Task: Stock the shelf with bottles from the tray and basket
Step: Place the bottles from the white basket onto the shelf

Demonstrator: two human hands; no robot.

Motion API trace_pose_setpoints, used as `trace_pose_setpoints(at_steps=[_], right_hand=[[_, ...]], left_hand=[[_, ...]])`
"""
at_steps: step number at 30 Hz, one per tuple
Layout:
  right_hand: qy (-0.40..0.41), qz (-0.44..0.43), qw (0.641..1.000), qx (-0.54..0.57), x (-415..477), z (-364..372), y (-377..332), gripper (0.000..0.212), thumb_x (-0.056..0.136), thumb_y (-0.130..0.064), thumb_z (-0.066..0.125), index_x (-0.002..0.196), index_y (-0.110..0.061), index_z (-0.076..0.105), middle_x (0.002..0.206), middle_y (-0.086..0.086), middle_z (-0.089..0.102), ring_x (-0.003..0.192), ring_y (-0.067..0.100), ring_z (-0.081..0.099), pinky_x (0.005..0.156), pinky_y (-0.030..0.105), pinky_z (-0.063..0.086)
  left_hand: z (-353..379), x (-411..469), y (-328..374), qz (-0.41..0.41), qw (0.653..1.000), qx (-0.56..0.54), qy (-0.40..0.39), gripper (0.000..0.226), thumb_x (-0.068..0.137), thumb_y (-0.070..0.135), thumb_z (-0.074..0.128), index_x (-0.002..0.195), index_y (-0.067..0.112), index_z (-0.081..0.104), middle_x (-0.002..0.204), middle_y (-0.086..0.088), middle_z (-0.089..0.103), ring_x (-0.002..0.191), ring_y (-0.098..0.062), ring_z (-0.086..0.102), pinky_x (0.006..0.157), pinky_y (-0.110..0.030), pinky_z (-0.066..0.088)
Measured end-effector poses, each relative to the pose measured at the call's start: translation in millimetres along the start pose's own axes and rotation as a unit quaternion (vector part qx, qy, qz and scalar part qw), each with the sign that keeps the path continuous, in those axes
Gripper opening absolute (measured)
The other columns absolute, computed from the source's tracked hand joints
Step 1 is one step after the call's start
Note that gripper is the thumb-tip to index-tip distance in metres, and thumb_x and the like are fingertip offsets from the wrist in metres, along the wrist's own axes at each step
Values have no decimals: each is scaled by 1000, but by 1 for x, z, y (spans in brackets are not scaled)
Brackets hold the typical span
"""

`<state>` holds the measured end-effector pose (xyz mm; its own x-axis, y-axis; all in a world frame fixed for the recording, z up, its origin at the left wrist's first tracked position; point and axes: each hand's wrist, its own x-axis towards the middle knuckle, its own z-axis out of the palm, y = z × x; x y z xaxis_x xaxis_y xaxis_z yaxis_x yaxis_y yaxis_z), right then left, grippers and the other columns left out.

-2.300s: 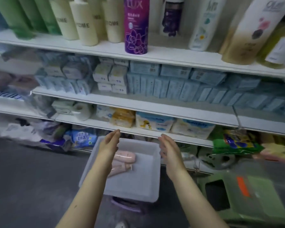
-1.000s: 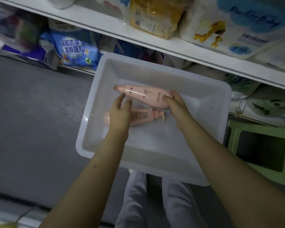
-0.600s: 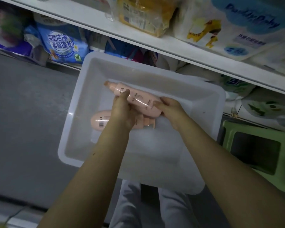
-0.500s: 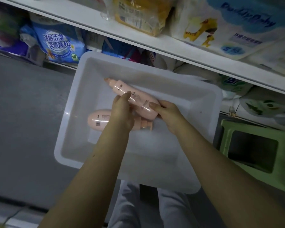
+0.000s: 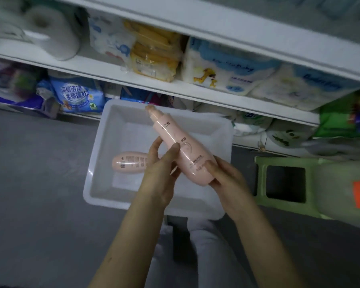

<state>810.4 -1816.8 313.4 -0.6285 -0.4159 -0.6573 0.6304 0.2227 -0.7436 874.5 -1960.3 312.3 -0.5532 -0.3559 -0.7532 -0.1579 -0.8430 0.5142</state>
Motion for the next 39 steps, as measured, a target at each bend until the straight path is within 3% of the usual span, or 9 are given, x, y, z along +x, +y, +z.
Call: trace_pose_setpoints(at_steps=[3, 8, 13, 16, 19, 25, 29, 33, 39], right_hand=[[12, -19, 999, 35, -55, -11, -26, 41, 75, -27, 70, 113, -12, 67, 112, 9, 72, 105, 24, 67, 82, 32, 54], [9, -94, 991, 90, -133, -18, -67, 44, 82, -21, 68, 124, -8, 62, 121, 14, 68, 112, 26, 64, 97, 42, 49], [23, -189, 975, 112, -198, -38, -126, 41, 74, -20, 71, 113, -10, 64, 103, 8, 71, 94, 19, 65, 81, 32, 50], [38, -241, 962, 120, -226, -64, -160, 45, 70, -11, 76, 114, -14, 63, 101, 1, 73, 90, 12, 67, 75, 25, 53], [37, -279, 954, 105, -251, -92, -186, 42, 75, -17, 74, 116, -12, 63, 104, 2, 72, 92, 11, 68, 72, 22, 54], [54, -308, 944, 103, -277, -175, -216, 40, 73, -20, 69, 112, -11, 64, 106, 6, 72, 96, 15, 68, 89, 32, 54], [70, -321, 939, 101, -290, -248, -234, 46, 71, -23, 70, 115, -12, 64, 110, 7, 72, 98, 17, 68, 91, 35, 53], [71, -332, 936, 91, -297, -317, -252, 47, 72, -27, 71, 116, -15, 63, 111, 6, 72, 99, 18, 69, 83, 33, 56], [70, -340, 934, 78, -302, -393, -272, 46, 72, -25, 70, 116, -18, 64, 116, 6, 71, 107, 23, 67, 91, 39, 55]], left_hand=[[18, -59, 13, 48, 996, 46, -51, 48, 92, 14, 63, 133, 30, 45, 106, -11, 71, 99, -25, 70, 78, -37, 59], [62, -147, 28, 132, 981, 96, -109, 51, 91, 15, 63, 134, 29, 40, 108, -7, 67, 101, -19, 68, 71, -28, 56], [124, -211, 49, 197, 958, 119, -169, 43, 90, 10, 63, 127, 25, 46, 106, -6, 67, 96, -21, 69, 70, -35, 59], [164, -242, 57, 232, 936, 141, -224, 46, 90, 11, 64, 128, 26, 45, 102, -4, 69, 93, -21, 71, 63, -33, 57], [203, -265, 54, 258, 913, 166, -268, 48, 90, 15, 65, 131, 27, 45, 102, -6, 71, 92, -17, 71, 64, -27, 57], [289, -287, 12, 293, 882, 194, -314, 50, 88, 14, 67, 133, 26, 48, 93, 1, 70, 84, -10, 71, 66, -27, 57], [355, -295, -31, 294, 874, 207, -328, 48, 88, 17, 68, 130, 29, 50, 93, 1, 70, 90, -14, 71, 78, -38, 58], [416, -304, -71, 312, 861, 203, -348, 46, 87, 14, 69, 128, 28, 53, 94, -3, 68, 92, -18, 69, 76, -32, 59], [479, -312, -114, 334, 837, 226, -370, 43, 88, 15, 68, 124, 36, 56, 104, -8, 68, 95, -18, 69, 75, -30, 58]])
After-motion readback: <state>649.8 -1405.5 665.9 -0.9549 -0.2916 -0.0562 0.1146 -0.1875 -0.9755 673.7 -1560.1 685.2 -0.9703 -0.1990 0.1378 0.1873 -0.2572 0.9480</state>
